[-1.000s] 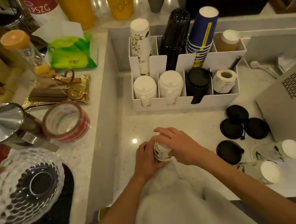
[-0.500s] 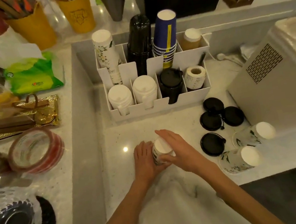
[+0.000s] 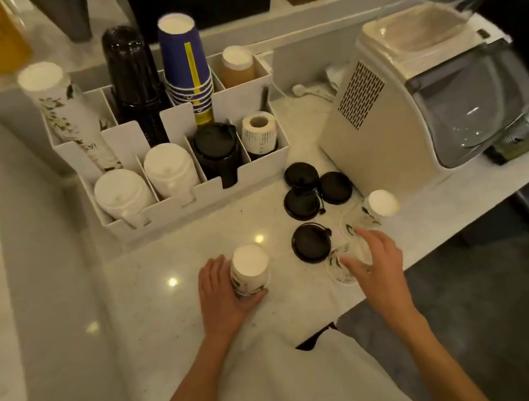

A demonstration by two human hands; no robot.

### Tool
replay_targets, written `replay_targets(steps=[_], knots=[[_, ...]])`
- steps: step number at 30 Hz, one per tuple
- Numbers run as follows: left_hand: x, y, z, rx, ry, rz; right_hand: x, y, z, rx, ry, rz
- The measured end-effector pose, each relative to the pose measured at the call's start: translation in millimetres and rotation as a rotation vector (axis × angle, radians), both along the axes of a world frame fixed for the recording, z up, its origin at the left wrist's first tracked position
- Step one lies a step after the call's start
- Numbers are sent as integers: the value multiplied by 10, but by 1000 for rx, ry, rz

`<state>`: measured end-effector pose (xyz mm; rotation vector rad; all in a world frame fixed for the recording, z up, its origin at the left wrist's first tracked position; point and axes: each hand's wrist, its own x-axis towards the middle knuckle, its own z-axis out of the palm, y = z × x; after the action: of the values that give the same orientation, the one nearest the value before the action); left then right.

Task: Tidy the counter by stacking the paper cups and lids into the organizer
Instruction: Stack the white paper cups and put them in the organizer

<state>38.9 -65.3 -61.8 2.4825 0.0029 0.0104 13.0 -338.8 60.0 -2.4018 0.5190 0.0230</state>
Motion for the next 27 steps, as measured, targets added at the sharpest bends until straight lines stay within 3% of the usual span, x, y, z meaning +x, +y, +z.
replay_targets(steps=[5, 11, 16, 20, 27], knots=[[-1, 2, -15, 15, 6, -8, -20, -121, 218, 109, -28, 54], [-14, 10, 28, 14, 23, -7, 297, 145, 1041, 203, -105, 329], [-2, 10, 79, 22, 16, -10, 693, 655, 1424, 124, -101, 766], [2, 19, 78, 14, 20, 4, 864, 976, 1295, -115, -37, 1057], [-1, 45, 76, -11, 3, 9, 905, 1155, 723, -270, 162, 1248]])
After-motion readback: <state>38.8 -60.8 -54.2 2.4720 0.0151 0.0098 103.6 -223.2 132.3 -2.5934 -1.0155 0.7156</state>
